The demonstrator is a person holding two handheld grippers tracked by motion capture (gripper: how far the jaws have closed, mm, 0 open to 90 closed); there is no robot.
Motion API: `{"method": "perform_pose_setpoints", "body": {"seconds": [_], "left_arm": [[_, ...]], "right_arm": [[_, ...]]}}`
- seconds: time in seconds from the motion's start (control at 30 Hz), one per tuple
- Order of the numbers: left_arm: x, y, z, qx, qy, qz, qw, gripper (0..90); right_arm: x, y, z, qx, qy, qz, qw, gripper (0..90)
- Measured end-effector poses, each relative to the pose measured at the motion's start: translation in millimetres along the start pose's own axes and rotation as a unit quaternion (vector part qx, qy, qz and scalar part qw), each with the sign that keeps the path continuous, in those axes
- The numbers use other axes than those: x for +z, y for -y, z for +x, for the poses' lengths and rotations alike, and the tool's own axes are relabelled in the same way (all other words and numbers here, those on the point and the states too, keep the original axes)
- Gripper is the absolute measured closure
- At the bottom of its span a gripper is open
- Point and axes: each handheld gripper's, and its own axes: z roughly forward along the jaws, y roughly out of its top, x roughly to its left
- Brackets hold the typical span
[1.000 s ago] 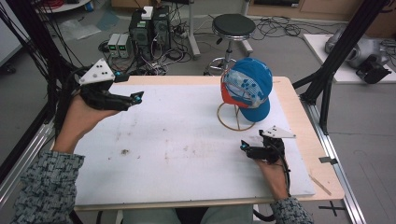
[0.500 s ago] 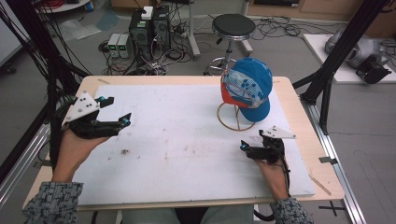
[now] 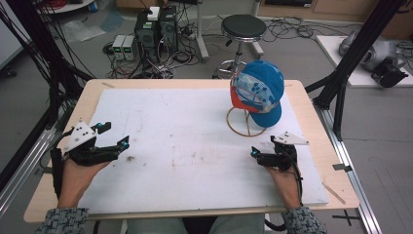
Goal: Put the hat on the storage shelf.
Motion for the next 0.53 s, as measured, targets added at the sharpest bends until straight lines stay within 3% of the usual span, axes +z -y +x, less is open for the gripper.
{"method": "perform_pose_setpoints", "body": {"seconds": [0.23,0.53], "left_arm": [[-3.1,15.7,1.7,-0.011,-0.005,0.003,0.9999,21.7],[-0.6,23.0,2.5,-0.018,-0.003,0.01,0.9998,21.6]], "right_arm": [[0.1,0.3,-0.8,-0.001,0.002,-0.001,1.0,10.3],[-0.7,0.6,-0.9,-0.001,0.002,0.0,1.0,10.4]]}}
